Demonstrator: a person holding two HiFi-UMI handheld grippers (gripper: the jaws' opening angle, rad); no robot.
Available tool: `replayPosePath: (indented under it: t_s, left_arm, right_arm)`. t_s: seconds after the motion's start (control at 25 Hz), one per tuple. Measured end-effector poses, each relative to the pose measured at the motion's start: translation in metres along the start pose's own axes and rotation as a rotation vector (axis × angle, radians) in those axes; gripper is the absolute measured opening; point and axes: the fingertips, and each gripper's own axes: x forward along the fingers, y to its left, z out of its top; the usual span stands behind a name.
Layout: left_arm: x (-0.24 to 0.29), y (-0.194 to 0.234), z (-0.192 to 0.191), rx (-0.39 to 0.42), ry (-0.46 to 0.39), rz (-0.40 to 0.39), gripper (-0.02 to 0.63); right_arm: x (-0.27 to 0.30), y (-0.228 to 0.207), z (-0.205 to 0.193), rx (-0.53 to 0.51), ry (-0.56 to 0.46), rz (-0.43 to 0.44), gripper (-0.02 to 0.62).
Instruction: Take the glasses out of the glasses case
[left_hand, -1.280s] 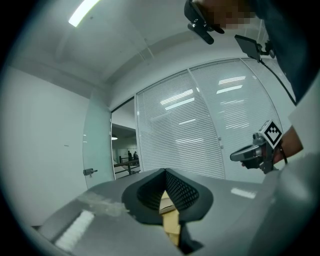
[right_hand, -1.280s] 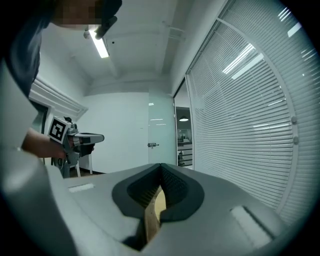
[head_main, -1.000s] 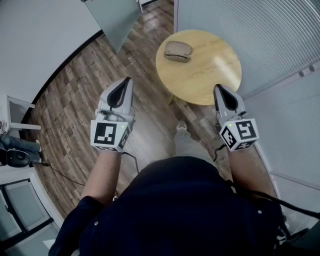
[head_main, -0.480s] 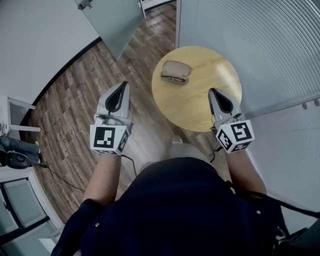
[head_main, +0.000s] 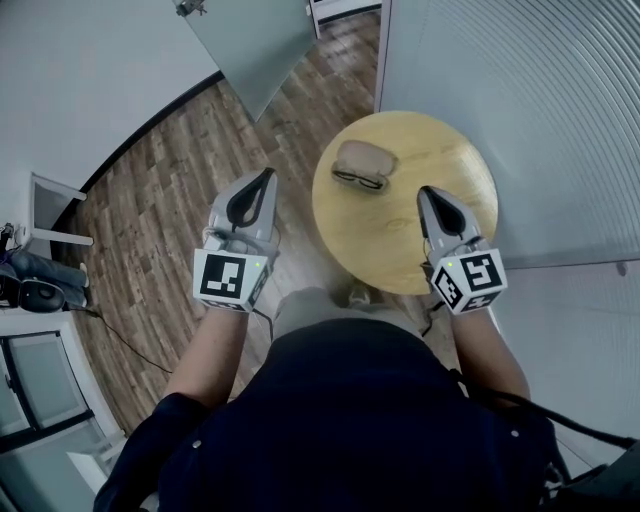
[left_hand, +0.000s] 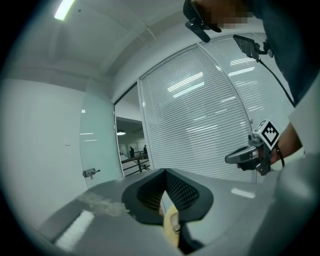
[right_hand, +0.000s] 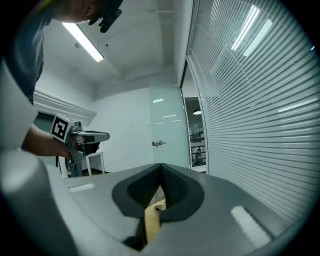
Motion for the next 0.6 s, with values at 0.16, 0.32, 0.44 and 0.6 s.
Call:
replayPosePath:
  t_s: [0.16, 0.32, 0.44, 0.6]
  left_arm:
    - [0.015, 0.003, 0.002, 0.009, 0.003, -0.001, 0.006]
    - [0.029, -0.002, 0.001, 0.034, -0.014, -0.054, 0.006]
    - [0.038, 0.001, -0.013, 0.006, -0.017, -0.08, 0.006]
    - [0.056, 0.019, -0.019, -0.049, -0.014, -0.099, 0.006]
  right_arm:
    - [0.006, -0.005, -0.005, 0.016, 0.007, -0.01, 0.008]
    - [0.017, -0.008, -0.015, 0.022, 0.045, -0.017, 0.008]
    - [0.032, -0.006, -0.02, 0.017, 0.072, -0.017, 0.008]
    - [0.056, -0.004, -0.018, 0.002, 0.11, -0.02, 0.008]
